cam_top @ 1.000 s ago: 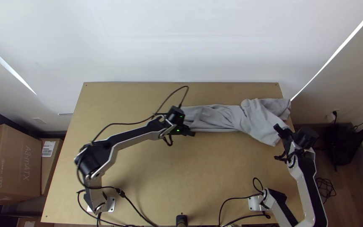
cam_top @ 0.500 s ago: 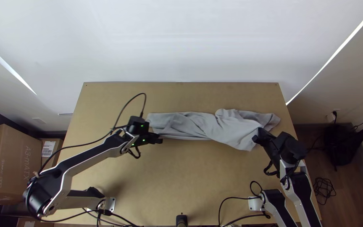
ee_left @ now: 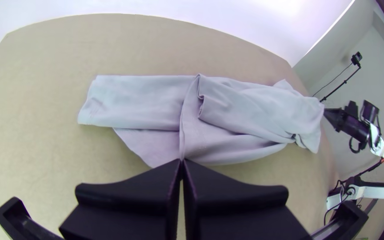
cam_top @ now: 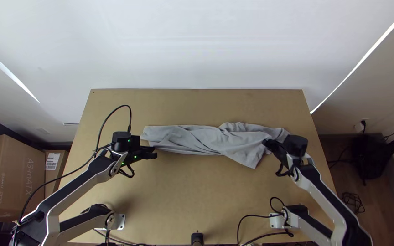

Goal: Fold the t-shirt

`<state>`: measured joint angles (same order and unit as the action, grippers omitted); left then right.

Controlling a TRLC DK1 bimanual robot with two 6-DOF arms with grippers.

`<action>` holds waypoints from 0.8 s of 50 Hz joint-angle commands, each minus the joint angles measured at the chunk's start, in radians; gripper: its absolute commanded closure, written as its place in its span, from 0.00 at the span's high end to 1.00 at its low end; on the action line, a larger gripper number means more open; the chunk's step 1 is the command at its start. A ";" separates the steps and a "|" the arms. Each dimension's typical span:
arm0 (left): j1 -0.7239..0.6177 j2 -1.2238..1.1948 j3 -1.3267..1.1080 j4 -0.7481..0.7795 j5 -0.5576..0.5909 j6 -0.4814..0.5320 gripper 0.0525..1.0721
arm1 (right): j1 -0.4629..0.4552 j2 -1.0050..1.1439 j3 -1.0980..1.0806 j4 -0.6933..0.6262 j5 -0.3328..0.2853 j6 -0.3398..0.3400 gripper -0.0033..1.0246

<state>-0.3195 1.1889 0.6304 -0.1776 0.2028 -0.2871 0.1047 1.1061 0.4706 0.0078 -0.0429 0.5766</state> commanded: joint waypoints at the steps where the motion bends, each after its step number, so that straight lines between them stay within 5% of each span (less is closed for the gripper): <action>1: -0.003 -0.026 -0.005 -0.020 0.007 0.003 0.03 | 0.000 0.167 0.054 0.077 -0.006 0.042 0.03; 15: -0.004 -0.061 -0.001 -0.042 0.007 -0.015 0.03 | -0.106 0.190 0.091 0.150 -0.006 0.051 0.07; 23: -0.007 -0.069 -0.020 -0.042 0.007 -0.017 0.03 | -0.117 0.083 0.094 0.047 -0.008 0.049 0.57; 26: -0.010 -0.068 -0.020 -0.042 0.007 -0.018 0.03 | -0.123 0.052 0.103 -0.026 -0.008 0.054 0.94; 27: -0.010 -0.068 -0.018 -0.040 0.007 -0.018 0.03 | -0.123 0.047 0.114 -0.060 -0.008 0.055 0.98; 35: -0.013 -0.064 -0.009 -0.036 0.007 -0.020 0.03 | -0.134 0.031 0.204 -0.376 -0.020 0.103 0.96; 40: -0.013 -0.063 -0.014 -0.033 0.006 -0.023 0.03 | -0.135 0.029 0.235 -0.503 -0.120 0.149 0.96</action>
<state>-0.3302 1.1378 0.6285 -0.2119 0.2024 -0.2920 -0.0238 1.1511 0.6632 -0.4156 -0.0967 0.6563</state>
